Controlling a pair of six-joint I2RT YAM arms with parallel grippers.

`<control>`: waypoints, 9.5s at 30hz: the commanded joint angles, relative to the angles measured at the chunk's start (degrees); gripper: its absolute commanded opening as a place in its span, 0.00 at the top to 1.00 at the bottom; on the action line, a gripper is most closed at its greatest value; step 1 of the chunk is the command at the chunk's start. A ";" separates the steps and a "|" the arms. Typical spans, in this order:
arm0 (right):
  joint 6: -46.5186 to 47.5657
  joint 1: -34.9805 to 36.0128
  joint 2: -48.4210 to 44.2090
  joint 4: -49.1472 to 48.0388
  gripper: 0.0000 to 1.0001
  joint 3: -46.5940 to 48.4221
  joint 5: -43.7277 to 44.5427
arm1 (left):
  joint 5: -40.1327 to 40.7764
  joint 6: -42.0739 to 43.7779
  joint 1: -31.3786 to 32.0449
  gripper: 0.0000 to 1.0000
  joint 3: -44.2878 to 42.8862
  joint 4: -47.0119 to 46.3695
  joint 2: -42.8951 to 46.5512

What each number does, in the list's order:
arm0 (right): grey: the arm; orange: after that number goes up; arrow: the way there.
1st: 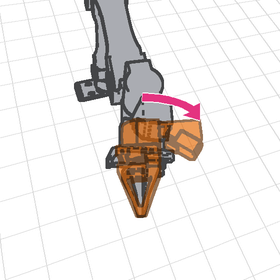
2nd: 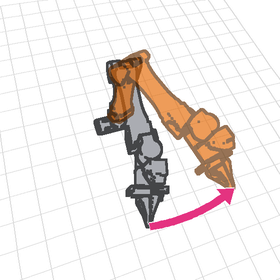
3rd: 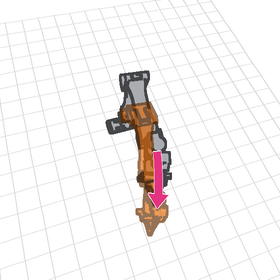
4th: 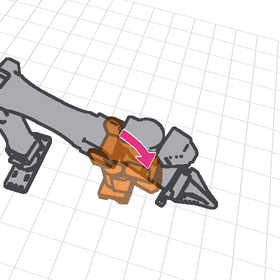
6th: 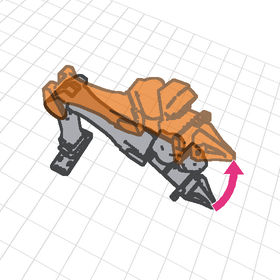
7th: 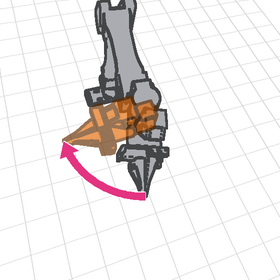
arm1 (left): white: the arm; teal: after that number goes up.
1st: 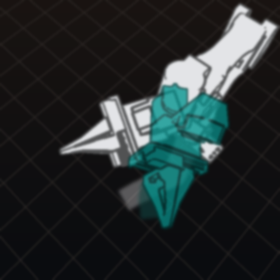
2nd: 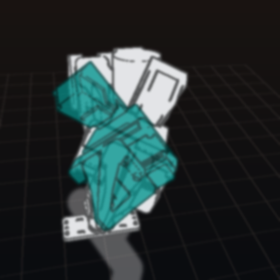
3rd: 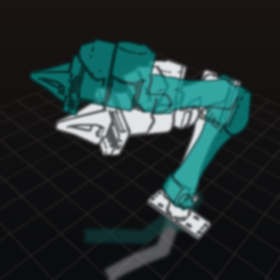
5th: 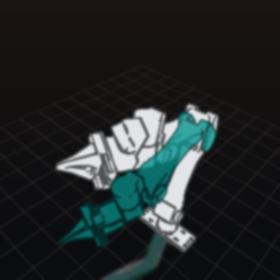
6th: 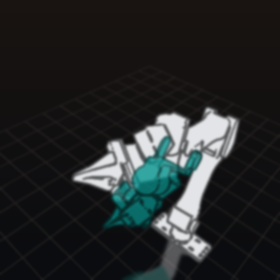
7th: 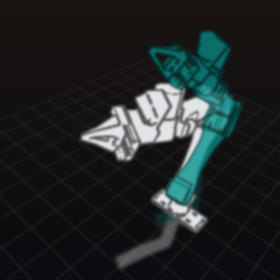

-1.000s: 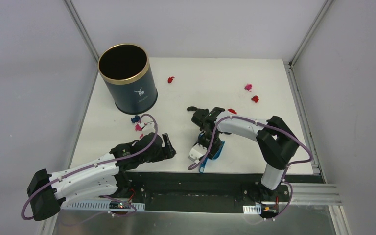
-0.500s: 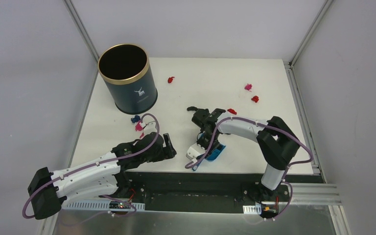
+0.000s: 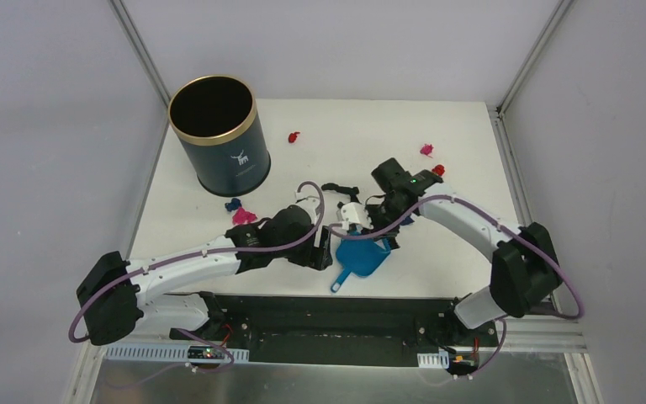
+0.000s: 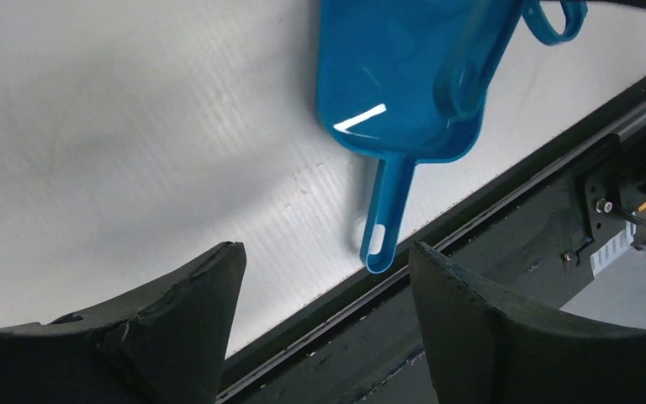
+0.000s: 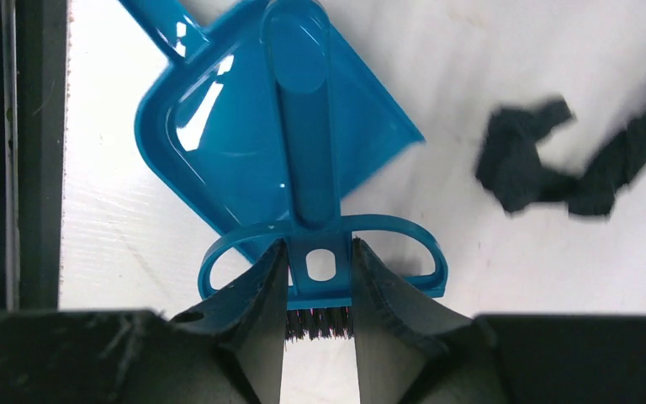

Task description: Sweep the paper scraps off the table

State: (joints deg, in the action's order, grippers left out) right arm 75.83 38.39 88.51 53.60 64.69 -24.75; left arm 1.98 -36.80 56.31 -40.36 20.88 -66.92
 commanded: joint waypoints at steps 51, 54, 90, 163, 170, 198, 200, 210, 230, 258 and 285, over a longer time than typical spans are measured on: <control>-104.24 -22.57 -20.41 -42.17 1.00 -11.69 -6.90 | 13.23 14.75 1.98 0.64 -28.37 -21.29 -19.97; -104.22 -22.57 -20.26 -43.39 1.00 -12.09 -9.25 | 12.64 14.46 1.13 0.67 -29.17 -21.15 -20.86; -50.49 -34.40 -19.52 -18.75 0.21 -11.96 -62.16 | -32.32 33.80 -3.28 1.00 -15.40 12.66 5.75; -50.88 -18.44 -17.32 -21.34 0.67 -17.14 -51.11 | -56.28 24.03 -24.32 1.00 -8.60 -6.29 -6.74; -54.05 -18.22 -16.11 -24.42 0.65 -17.88 -48.98 | -56.88 23.97 -24.40 1.00 -8.51 -6.54 -6.35; -60.16 -19.17 -14.20 -28.90 1.00 -17.62 -44.97 | -50.63 24.87 -25.20 0.80 -8.64 -3.78 -5.40; -61.31 -21.30 -13.61 -28.62 1.00 -16.21 -43.54 | -46.14 26.05 -25.20 0.63 -9.49 -1.36 -4.83; -64.18 -32.98 -15.82 -15.67 1.00 -4.02 -23.67 | -17.18 24.58 -7.78 0.37 -11.05 5.38 2.67; -68.73 -41.73 -24.61 -22.91 1.00 -8.52 -19.10 | 16.19 19.48 21.04 0.36 -16.09 1.29 -26.24; -66.96 -42.00 -21.39 -18.23 1.00 -2.42 -18.28 | 11.21 18.57 21.35 0.79 -20.70 16.53 -15.22; -36.55 -23.61 19.64 15.43 1.00 41.90 26.77 | 6.58 12.57 17.36 1.00 -37.47 29.00 -31.55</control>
State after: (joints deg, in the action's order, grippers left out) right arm 37.67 12.80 106.80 66.85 104.36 -1.19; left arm 11.03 -21.08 74.00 -73.38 52.42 -97.01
